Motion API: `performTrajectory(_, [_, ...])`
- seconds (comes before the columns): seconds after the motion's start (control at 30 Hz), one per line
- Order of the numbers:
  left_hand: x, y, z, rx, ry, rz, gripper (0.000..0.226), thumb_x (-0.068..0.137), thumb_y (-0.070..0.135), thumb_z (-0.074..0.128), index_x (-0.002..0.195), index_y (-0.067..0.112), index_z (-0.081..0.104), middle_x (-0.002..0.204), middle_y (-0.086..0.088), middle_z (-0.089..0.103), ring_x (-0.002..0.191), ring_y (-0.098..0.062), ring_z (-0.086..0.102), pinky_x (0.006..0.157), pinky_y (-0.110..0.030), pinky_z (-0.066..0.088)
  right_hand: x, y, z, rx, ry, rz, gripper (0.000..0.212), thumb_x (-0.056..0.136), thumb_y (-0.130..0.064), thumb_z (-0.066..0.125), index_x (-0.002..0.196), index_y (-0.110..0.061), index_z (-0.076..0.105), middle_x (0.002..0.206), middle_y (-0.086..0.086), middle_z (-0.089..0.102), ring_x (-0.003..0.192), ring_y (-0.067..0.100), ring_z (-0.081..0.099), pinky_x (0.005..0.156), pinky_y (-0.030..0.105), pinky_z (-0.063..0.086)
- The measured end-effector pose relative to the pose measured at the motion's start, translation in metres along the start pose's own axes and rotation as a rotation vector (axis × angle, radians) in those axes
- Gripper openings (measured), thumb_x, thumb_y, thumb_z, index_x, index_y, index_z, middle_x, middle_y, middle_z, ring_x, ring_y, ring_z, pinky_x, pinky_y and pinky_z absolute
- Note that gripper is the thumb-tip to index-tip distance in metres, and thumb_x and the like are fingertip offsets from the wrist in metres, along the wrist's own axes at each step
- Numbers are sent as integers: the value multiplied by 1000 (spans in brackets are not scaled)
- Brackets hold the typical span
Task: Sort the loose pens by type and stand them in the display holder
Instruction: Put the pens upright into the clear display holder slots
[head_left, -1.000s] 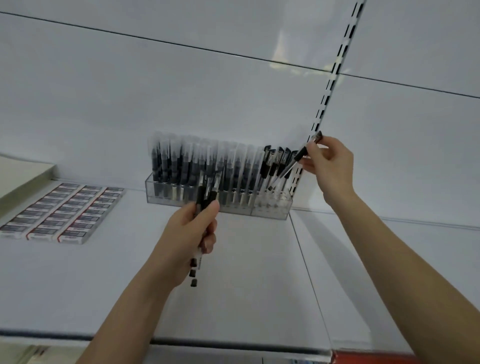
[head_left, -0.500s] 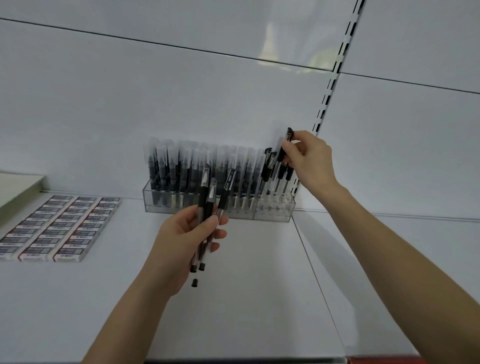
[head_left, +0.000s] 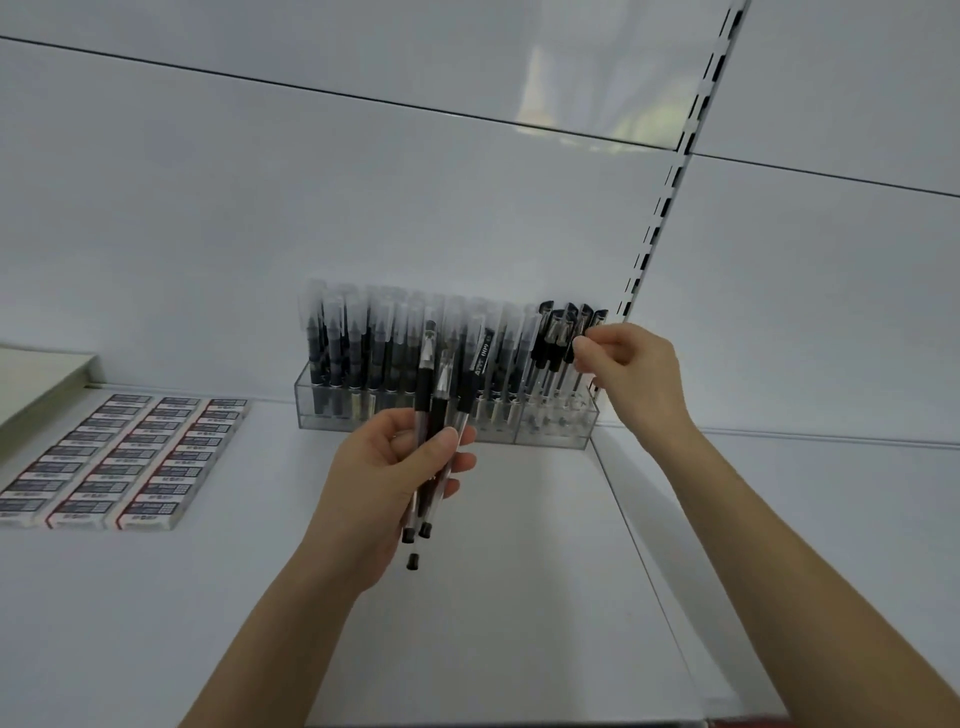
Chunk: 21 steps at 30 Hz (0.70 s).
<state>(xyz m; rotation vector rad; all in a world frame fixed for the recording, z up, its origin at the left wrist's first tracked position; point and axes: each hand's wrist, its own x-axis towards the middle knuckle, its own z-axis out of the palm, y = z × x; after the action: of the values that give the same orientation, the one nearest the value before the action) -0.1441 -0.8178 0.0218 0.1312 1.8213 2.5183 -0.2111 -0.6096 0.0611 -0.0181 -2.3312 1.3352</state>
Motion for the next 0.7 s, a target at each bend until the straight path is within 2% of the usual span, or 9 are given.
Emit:
performTrajectory(0.07, [1, -1, 5, 6, -17, 0, 15, 84, 7, 56, 99, 6, 58, 84, 0, 75, 69, -10, 69, 55, -18, 53, -20, -12, -4, 213, -59, 20, 8, 87, -18, 61, 83, -15, 67, 76, 2, 71, 70, 10, 67, 67, 23, 54])
performTrajectory(0.13, [2, -2, 12, 16, -40, 6, 13, 84, 6, 57, 97, 6, 58, 83, -1, 75, 68, -10, 69, 55, -18, 53, -35, -24, -4, 358, -172, 59, 7, 86, -21, 61, 82, -19, 67, 76, 0, 72, 71, 10, 69, 65, 20, 55])
performTrajectory(0.2, [3, -5, 21, 29, -66, 12, 12, 83, 5, 58, 95, 6, 58, 82, -2, 74, 67, -11, 69, 55, -18, 53, -42, -31, -2, 389, -227, 76, 5, 83, -23, 64, 83, -18, 67, 74, 0, 73, 71, 12, 70, 64, 21, 55])
performTrajectory(0.33, [4, -9, 35, 68, -92, 14, 11, 83, 4, 58, 94, 5, 59, 84, -7, 73, 71, -15, 69, 59, -22, 55, -43, -32, -3, 388, -218, 85, 3, 82, -13, 66, 79, -14, 65, 63, -1, 71, 59, 10, 67, 56, 20, 54])
performTrajectory(0.43, [6, -10, 31, 110, -39, 15, 8, 85, 10, 57, 92, 8, 61, 89, -11, 71, 79, -16, 67, 68, -26, 55, -27, -26, -20, 485, -82, 113, 9, 84, -6, 63, 80, -14, 64, 61, -1, 69, 54, 9, 66, 58, 19, 56])
performTrajectory(0.5, [8, -9, 24, 111, 14, -7, 8, 86, 15, 56, 90, 12, 62, 85, -6, 69, 75, -11, 68, 72, -29, 55, -10, -19, -32, 473, 72, 100, 8, 86, -7, 61, 89, -13, 63, 69, 1, 68, 55, 11, 66, 60, 19, 56])
performTrajectory(0.6, [9, -8, 18, 111, 50, -20, 8, 87, 18, 55, 88, 13, 62, 73, -4, 59, 57, -9, 59, 59, -23, 54, 9, -8, -40, 316, 190, 26, 10, 89, -13, 58, 98, -15, 61, 79, 3, 68, 62, 11, 68, 65, 21, 56])
performTrajectory(0.7, [9, -8, 17, 131, 62, -10, 9, 88, 13, 54, 84, 13, 62, 70, -4, 53, 58, -11, 51, 53, -18, 50, 20, -5, -36, 203, 218, -45, 9, 90, -12, 55, 96, -17, 60, 78, 0, 66, 66, 14, 67, 68, 23, 56])
